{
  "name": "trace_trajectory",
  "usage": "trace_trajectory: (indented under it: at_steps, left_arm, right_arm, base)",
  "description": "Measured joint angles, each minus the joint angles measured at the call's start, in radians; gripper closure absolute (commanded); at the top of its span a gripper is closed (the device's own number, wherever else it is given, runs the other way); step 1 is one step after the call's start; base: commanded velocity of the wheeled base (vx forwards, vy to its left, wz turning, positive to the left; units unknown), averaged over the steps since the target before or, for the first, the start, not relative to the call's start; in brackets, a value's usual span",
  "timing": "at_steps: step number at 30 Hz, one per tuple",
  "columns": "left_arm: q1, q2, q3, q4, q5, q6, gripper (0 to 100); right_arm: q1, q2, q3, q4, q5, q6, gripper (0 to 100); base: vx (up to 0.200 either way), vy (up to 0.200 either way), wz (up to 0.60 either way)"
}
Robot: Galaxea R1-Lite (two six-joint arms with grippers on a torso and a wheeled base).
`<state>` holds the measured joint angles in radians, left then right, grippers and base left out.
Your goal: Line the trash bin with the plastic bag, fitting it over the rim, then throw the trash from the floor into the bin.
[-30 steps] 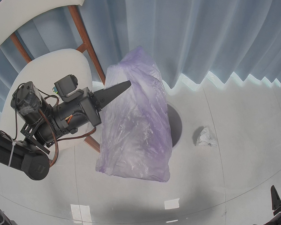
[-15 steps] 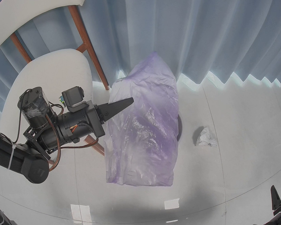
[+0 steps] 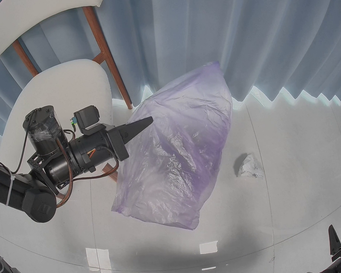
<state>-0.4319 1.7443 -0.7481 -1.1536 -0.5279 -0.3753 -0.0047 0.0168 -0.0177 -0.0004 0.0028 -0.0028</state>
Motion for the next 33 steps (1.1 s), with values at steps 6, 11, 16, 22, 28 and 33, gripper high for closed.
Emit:
trace_trajectory:
  at_steps: [6, 11, 16, 22, 28, 33]
  left_arm:
    - [-0.021, -0.064, 0.011, 0.14, 0.057, 0.012, 100]
    - [-0.026, -0.132, 0.03, 0.267, 0.059, 0.023, 100]
    - [-0.028, -0.194, 0.051, 0.374, 0.061, 0.124, 100]
    - [-0.032, -0.227, 0.083, 0.437, 0.066, 0.221, 100]
    - [-0.004, -0.241, 0.067, 0.439, 0.107, 0.223, 100]
    - [0.054, -0.259, 0.031, 0.437, 0.12, 0.225, 100]
  right_arm:
    - [0.0, 0.0, 0.0, 0.0, 0.0, 0.0, 0]
    - [0.0, 0.0, 0.0, 0.0, 0.0, 0.0, 0]
    - [0.0, 0.0, 0.0, 0.0, 0.0, 0.0, 0]
    - [0.0, 0.0, 0.0, 0.0, 0.0, 0.0, 0]
    - [0.0, 0.0, 0.0, 0.0, 0.0, 0.0, 0]
    - [0.0, 0.0, 0.0, 0.0, 0.0, 0.0, 0]
  base:
    - [0.0, 0.0, 0.0]
    - [0.0, 0.0, 0.0]
    - [0.0, 0.0, 0.0]
    - [0.0, 0.0, 0.0]
    - [0.0, 0.0, 0.0]
    - [0.0, 0.0, 0.0]
